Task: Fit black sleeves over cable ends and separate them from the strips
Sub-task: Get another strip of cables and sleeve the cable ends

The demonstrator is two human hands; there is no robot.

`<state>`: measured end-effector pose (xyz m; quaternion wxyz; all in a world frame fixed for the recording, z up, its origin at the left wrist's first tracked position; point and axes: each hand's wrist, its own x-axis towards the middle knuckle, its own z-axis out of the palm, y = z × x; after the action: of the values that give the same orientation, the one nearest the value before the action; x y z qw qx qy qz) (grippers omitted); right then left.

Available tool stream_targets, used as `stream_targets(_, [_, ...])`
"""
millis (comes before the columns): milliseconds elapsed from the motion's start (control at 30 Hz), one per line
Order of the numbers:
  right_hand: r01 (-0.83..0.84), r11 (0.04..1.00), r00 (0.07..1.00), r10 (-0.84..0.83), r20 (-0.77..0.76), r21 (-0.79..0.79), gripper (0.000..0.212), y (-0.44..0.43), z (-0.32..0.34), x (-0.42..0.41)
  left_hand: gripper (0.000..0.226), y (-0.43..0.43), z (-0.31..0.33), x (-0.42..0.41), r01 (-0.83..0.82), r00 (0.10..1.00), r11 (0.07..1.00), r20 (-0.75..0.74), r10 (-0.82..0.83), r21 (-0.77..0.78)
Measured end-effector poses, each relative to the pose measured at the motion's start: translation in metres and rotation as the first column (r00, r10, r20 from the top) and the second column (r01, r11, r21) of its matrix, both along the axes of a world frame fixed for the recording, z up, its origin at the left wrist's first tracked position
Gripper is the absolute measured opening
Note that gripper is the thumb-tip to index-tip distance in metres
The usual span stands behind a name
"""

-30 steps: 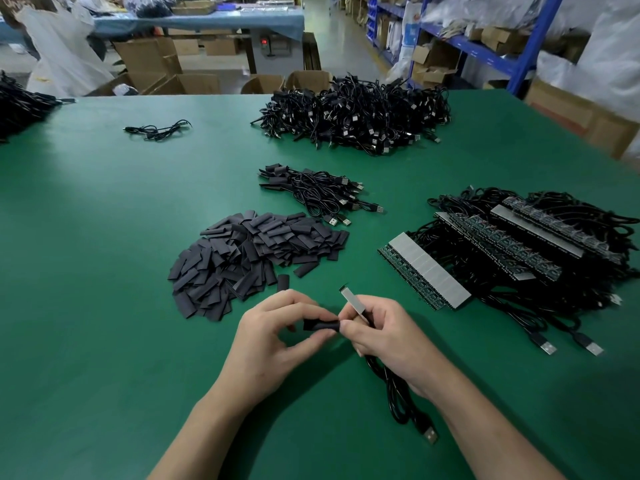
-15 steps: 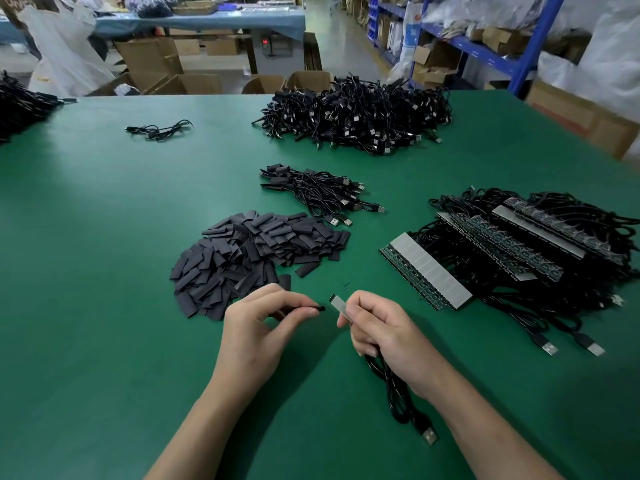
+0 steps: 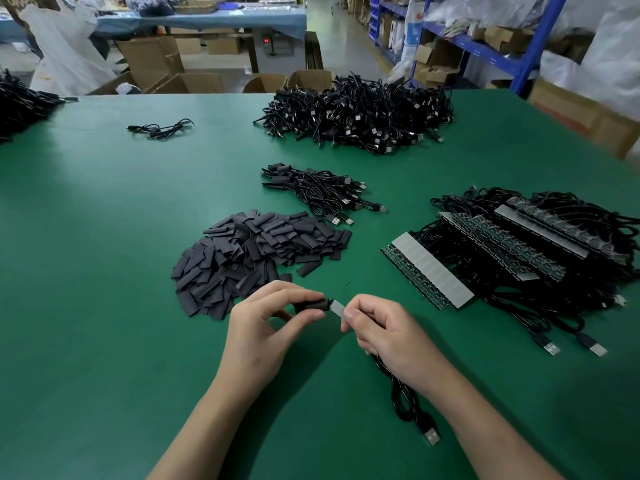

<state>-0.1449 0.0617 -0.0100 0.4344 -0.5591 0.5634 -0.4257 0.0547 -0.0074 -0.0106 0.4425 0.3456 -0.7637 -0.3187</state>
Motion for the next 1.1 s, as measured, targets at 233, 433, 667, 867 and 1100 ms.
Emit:
stream_targets(233, [-0.022,1.0,0.998,0.022,-0.065,0.002,0.029,0.002,0.005,0.0,0.016,-0.002,-0.001,0.003,0.007,0.995,0.993,0.1,0.005,-0.118])
stream_targets(433, [-0.011,1.0,0.984,0.011,-0.18,0.0,0.027,0.003,0.007,0.0,0.018,-0.003,0.0,0.004,0.011,0.991,0.987,0.133,0.01,-0.159])
stream_targets(667, [0.009,1.0,0.981,-0.008,-0.196,0.006,0.027,0.003,0.009,0.001,0.019,-0.005,0.002,0.009,0.053,0.978,0.984,0.209,-0.017,-0.168])
stream_targets(867, [-0.022,1.0,0.974,0.024,-0.227,0.012,0.028,0.004,0.011,-0.001,0.017,-0.006,0.002,0.009,0.085,0.975,0.988,0.215,-0.055,-0.132])
stream_targets(1100, [-0.102,0.995,0.969,0.104,-0.223,0.024,0.03,0.004,0.013,-0.006,0.017,-0.008,0.002,0.011,0.164,0.971,0.986,0.18,-0.16,-0.009])
